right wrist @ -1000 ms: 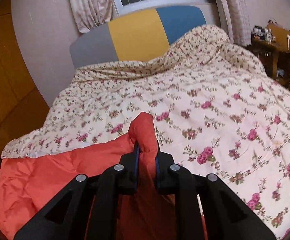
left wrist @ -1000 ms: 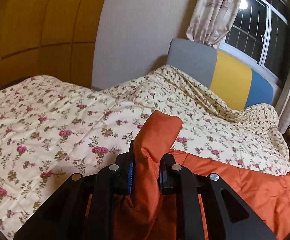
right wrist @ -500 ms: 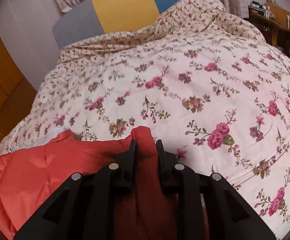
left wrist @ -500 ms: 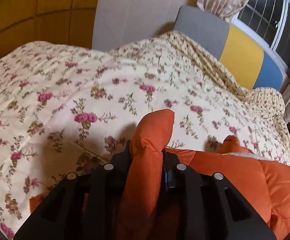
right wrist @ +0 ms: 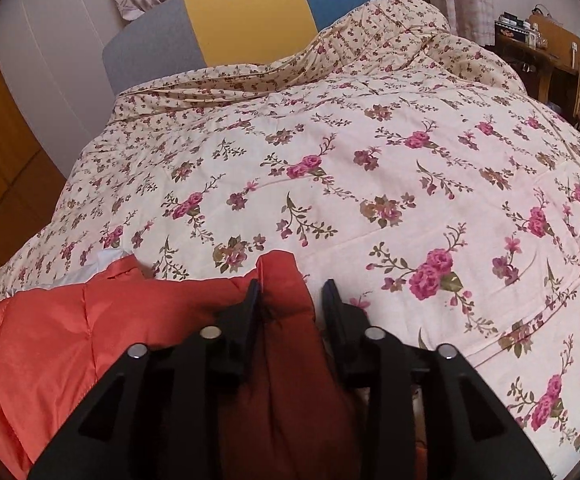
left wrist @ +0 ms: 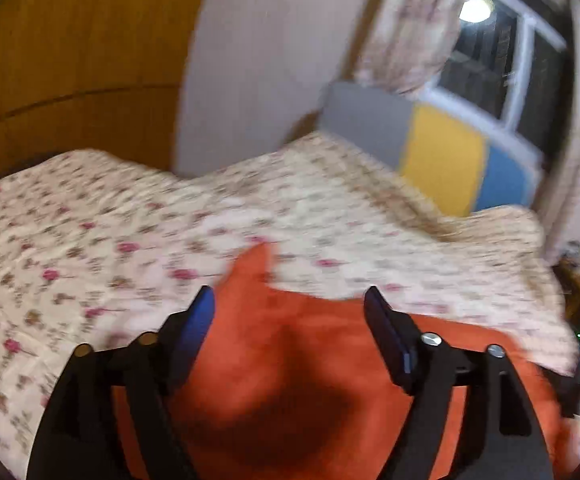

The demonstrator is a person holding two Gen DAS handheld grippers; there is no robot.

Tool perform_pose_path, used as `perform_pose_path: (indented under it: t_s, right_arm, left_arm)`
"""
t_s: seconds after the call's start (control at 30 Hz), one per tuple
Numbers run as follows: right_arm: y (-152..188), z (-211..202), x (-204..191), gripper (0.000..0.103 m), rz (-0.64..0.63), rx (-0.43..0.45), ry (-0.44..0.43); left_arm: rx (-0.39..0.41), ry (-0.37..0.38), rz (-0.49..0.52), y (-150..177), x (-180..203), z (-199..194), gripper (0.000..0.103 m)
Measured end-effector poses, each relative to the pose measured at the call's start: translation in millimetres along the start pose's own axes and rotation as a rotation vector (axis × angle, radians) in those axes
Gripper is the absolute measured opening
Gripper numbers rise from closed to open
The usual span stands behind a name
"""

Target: Fold large clothes

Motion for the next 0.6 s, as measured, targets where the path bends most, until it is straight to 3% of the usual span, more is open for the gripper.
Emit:
perform_pose_path:
  t_s: [0.13, 0.23, 0.3, 0.53, 0.6]
  right_arm:
    - [0.4, -0.9, 0.2, 0.039, -0.001, 0.000, 0.005]
    - [0.5, -1.1, 0.8, 0.039, 0.002, 0.003, 0.007]
    - [0.5, -1.0, 2.1, 0.039, 0.009, 0.002, 0.002]
    - [1.3, -1.6, 5.5, 0.040, 0.037, 0.009, -0.019]
    - [0.4, -11.4, 4.3, 0.048, 0.037, 0.048, -0.017]
  left_arm:
    - [-0.056, 0.104, 0.138, 11.9, 60.9, 1.4, 0.084]
    - [-0.078, 0.037, 0.325, 28.9, 105.1, 28.9, 0.083]
    - [-0.127, 0.011, 0.400, 41.6, 119.5, 50.4, 0.070]
    - [-0.164, 0.029, 0.342, 63.2, 110.0, 86.7, 0.071]
    - [-0.179, 0.048, 0.319, 65.2, 106.6, 88.6, 0.072]
Point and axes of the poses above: each gripper's, at about its wrist camera, not at the fingertips, and z roughly the way its jaws point, x to its right, y to its underside, the point moved 3 cm from there along z, roughly the way its jaws point, and after that the axes turned 7 degrees about -y, right-handed, at the moved point
